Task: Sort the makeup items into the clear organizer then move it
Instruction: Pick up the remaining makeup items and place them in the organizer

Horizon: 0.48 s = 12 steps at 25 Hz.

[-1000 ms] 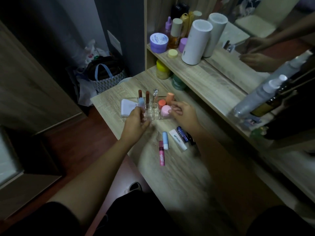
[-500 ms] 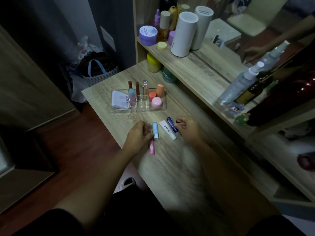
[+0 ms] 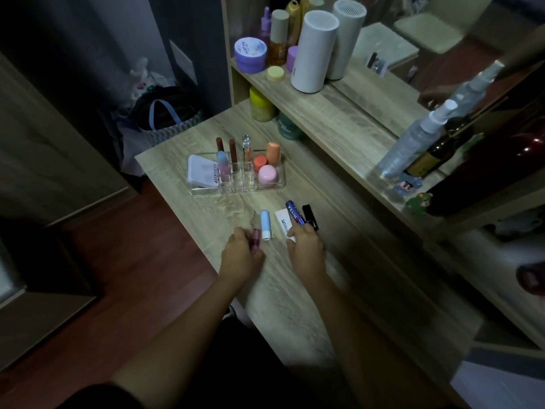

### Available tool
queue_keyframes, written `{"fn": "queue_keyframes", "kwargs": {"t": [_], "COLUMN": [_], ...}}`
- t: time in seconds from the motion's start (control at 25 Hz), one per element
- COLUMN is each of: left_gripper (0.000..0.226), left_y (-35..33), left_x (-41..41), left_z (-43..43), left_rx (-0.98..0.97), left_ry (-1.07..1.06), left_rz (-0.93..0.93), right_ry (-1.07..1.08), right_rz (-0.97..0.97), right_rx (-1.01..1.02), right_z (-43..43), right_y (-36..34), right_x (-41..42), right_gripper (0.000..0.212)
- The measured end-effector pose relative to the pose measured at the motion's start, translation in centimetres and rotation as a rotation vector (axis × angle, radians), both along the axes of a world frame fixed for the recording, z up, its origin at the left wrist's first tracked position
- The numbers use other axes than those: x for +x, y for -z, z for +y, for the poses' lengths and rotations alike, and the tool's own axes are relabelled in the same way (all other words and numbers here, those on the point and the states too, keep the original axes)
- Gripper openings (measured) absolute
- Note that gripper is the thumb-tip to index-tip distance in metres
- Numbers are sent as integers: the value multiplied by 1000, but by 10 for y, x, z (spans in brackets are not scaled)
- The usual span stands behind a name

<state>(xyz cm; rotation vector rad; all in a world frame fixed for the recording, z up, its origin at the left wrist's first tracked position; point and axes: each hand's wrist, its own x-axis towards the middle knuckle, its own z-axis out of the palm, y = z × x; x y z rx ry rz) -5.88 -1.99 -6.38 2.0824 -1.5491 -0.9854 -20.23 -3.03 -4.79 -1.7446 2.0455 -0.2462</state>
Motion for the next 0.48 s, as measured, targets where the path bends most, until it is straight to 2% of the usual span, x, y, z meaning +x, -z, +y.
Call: {"fn": "queue_keyframes", "kwargs": {"t": [0.28,0.36,0.48], "left_gripper": [46,43,23], "left_y": [-5,-12,-29], "left_x": [15,18,24], "left_z": [5,0,-13], "left_rx": [124,104,-34], "left_ry": [10,-41,-123], "left_rz": [-29,74,223], "right_ry": [101,126,218], "right_rz": [-214,-307,-444], "right_rx": [57,16,-44], "right_z": [11,11,3], "right_y": [5,2,-9], "right_x": [2,4,8], "right_gripper": [56,45,19]}}
